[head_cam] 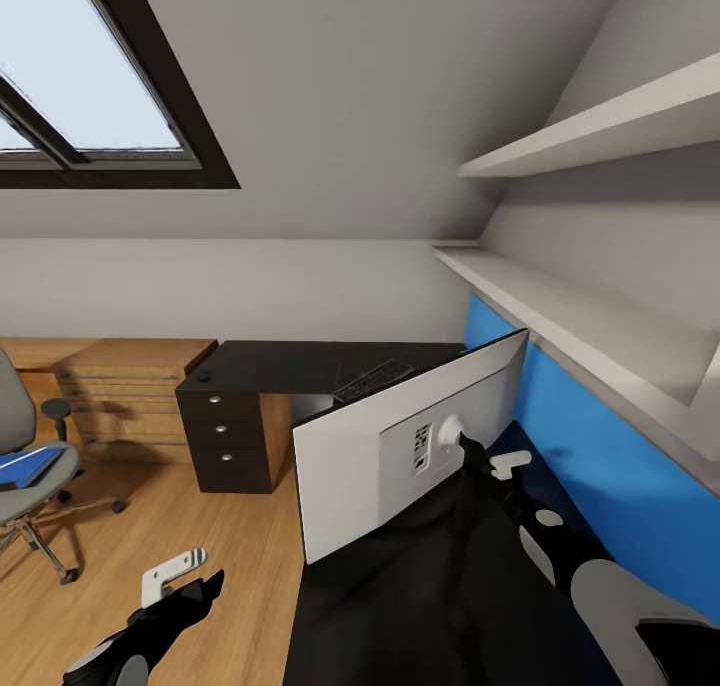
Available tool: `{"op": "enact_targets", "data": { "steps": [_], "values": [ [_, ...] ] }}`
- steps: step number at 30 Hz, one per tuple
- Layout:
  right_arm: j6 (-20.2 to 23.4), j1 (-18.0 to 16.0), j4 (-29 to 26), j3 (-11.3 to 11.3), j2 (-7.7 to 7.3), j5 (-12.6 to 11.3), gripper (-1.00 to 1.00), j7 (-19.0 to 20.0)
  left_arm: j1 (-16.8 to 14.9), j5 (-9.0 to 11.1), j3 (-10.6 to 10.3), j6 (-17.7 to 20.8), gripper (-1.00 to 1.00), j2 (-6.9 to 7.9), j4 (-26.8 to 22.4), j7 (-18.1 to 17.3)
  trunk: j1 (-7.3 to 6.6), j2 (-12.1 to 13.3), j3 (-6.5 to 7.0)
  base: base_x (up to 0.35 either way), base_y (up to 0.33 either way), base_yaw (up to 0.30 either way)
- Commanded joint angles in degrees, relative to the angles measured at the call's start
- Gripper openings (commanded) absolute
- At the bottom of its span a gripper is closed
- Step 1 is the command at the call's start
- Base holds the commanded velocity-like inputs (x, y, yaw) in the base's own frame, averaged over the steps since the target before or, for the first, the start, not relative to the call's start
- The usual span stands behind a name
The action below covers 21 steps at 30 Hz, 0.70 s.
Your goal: In the bedroom, organize the workspace by keeping the computer under the desk, ensuring the monitor is on the desk, placing the keyboard on the desk next to the monitor, placing the mouse on the desk next to the keyboard, moving the folder from the swivel chair onto the desk next to the mouse, stacking the notebook on top of the folder with the pen on top of the notebook, and positioning the swivel chair next to the desk.
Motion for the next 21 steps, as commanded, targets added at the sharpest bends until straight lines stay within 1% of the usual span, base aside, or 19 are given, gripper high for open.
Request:
{"op": "enact_targets", "data": {
  "steps": [1, 9, 15, 21],
  "values": [
    [1.6, 0.0, 0.2, 0.3, -0.06, 0.3, -1.0, 0.0, 0.0, 0.6, 0.0, 0.2, 1.0, -0.01, -0.1, 0.4, 0.03, 0.0, -0.05, 0.0, 0.0, 0.0],
    [1.5, 0.0, 0.2, 0.4, -0.06, 0.4, -1.0, 0.3, 0.0, 0.6, 0.0, 0.3, 1.0, 0.05, -0.1, 0.4, 0.03, 0.0, -0.05, 0.0, 0.0, 0.0],
    [1.5, 0.0, 0.2, 0.5, -0.12, 0.5, -1.0, 1.9, 0.0, 0.6, 0.4, 0.3, 1.0, 0.05, -0.1, 0.4, 0.03, 0.0, -0.05, 0.0, 0.0, 0.0],
    [1.5, 0.0, 0.2, 0.5, -0.25, 0.5, -1.0, 2.7, 0.0, 0.6, 0.5, 0.3, 1.0, 0.05, -0.1, 0.4, 0.03, 0.0, -0.05, 0.0, 0.0, 0.0]
  ]
}}
